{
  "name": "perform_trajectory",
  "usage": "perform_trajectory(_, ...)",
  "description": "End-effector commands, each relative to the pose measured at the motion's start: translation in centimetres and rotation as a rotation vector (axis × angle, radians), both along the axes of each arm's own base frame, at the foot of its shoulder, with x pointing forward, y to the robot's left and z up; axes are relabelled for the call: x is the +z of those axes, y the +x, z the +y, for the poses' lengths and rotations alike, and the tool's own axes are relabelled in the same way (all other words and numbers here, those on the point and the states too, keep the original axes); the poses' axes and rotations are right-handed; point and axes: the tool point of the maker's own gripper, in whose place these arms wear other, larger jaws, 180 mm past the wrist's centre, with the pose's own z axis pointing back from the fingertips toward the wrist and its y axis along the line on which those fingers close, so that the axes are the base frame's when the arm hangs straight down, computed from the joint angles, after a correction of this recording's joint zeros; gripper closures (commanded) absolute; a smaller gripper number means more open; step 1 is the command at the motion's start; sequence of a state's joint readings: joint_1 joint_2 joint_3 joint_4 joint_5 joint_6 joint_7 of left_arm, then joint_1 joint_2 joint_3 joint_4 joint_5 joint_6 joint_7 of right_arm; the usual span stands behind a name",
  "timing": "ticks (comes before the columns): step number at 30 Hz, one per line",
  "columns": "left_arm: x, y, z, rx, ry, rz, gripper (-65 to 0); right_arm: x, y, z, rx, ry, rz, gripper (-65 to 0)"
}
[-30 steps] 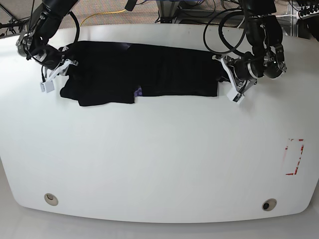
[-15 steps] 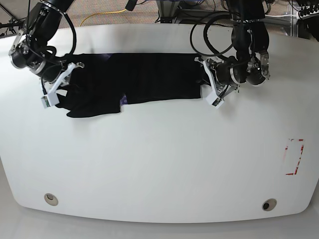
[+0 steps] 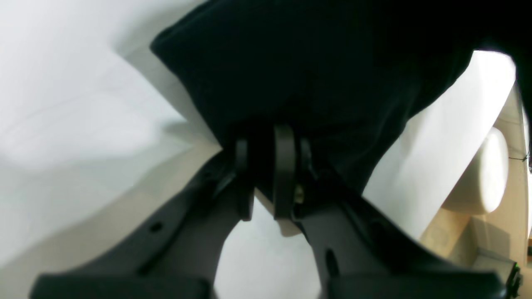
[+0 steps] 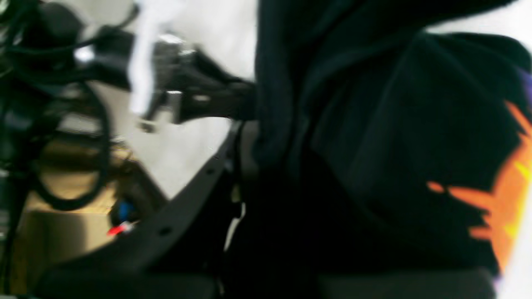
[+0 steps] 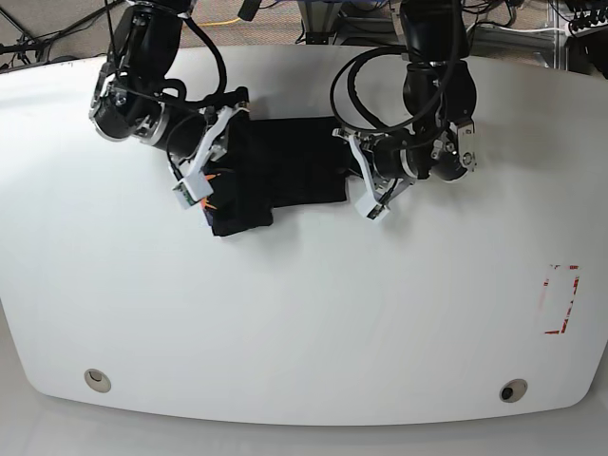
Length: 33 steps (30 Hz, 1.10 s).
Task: Fold the T-shirt properly
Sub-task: 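Fold both strip ends inward toward each other with both grippers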
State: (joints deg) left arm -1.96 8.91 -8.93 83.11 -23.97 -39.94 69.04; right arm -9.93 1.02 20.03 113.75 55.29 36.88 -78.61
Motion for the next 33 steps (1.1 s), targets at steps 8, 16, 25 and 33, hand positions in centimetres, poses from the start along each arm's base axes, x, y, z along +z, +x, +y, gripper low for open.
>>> perform_trajectory(8, 0.1, 0.1, 0.3, -0.011, 0.031, -0.006, -6.3, 1.7, 2.2, 1.3, -0.012, -0.007, -0.095, -9.2)
perform_trajectory(16, 0.1, 0.0, 0.3, -0.011, 0.03, -0.005, -6.3, 0.9, 3.3, 1.2, -0.027, 0.014, -0.075, -25.2)
perform_trajectory(25, 0.2, 0.1, 0.3, -0.012, 0.029, -0.005, -6.3, 0.9, 3.9, 1.7, -0.044, 0.054, -0.073, -47.9)
perform_trajectory(33, 6.0, 2.3, 0.7, 0.011, -0.099, -0.183, -6.3, 0.3, 3.0, -0.6, -0.028, -0.033, -0.08, -43.3)
